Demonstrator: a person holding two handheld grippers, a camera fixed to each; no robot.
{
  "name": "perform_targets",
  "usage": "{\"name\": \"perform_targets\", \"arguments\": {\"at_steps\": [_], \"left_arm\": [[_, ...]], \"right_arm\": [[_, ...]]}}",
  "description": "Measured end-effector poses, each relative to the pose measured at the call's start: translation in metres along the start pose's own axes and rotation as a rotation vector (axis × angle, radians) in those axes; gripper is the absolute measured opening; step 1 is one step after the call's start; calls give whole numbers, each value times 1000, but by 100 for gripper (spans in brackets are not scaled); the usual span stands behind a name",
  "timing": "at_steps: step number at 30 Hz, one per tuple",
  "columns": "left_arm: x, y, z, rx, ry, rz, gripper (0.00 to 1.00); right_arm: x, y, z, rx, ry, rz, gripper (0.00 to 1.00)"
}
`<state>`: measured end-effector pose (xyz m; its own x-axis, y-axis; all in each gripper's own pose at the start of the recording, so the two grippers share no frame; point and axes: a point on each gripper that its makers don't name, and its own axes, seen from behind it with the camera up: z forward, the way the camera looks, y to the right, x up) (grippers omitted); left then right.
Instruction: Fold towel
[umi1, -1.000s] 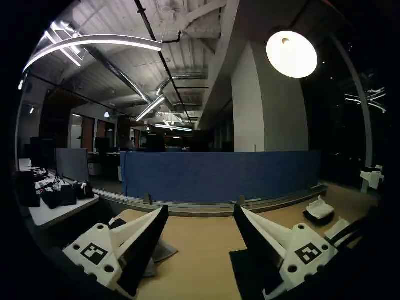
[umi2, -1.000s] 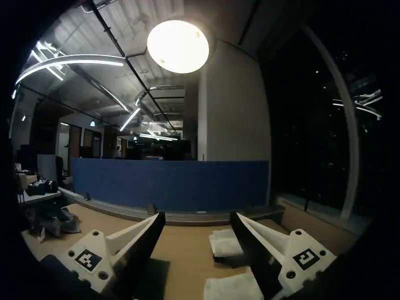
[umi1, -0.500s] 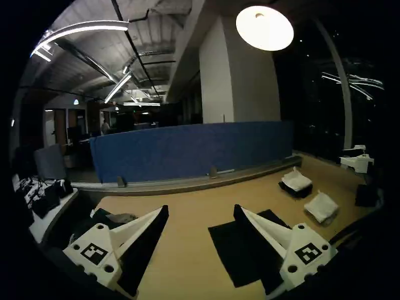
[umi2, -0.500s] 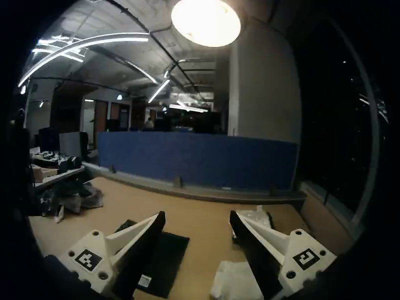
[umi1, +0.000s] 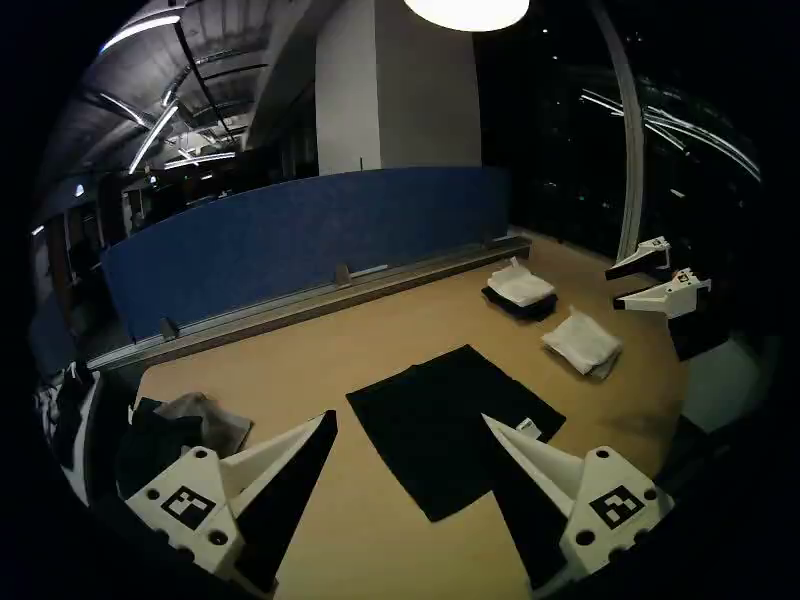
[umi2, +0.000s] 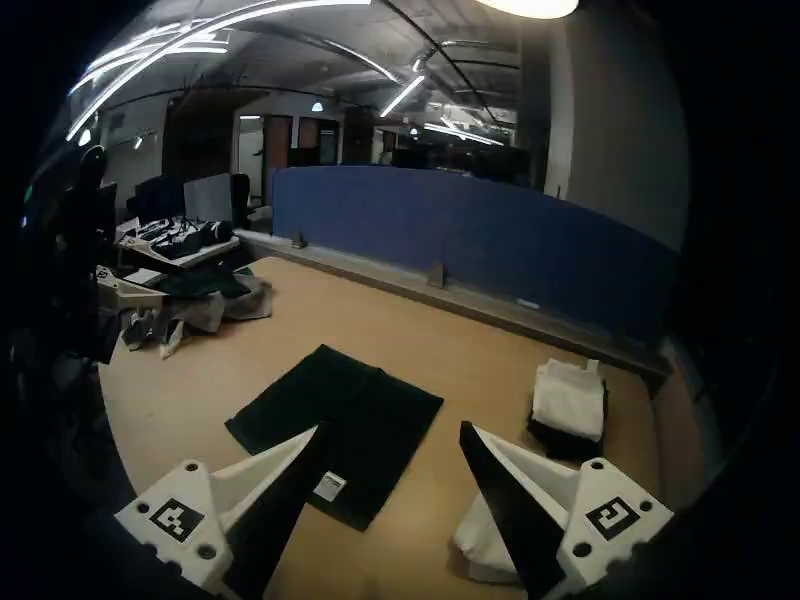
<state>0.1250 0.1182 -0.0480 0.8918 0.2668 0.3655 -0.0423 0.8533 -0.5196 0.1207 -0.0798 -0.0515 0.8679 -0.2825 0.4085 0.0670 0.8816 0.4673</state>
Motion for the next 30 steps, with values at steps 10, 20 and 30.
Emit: {"name": "perform_targets", "arguments": {"at_steps": [10, 20, 30], "left_arm": [[-43, 11, 24, -21, -51, -12, 97], [-108, 25, 63, -39, -130, 17, 97], [-150, 33, 89, -55, -182, 31, 97]], "right_arm": [[-40, -4, 26, -1, -58, 8, 100], [-87, -19, 59, 30, -99, 1, 100], [-133, -31, 85, 49, -151, 4, 100]]}}
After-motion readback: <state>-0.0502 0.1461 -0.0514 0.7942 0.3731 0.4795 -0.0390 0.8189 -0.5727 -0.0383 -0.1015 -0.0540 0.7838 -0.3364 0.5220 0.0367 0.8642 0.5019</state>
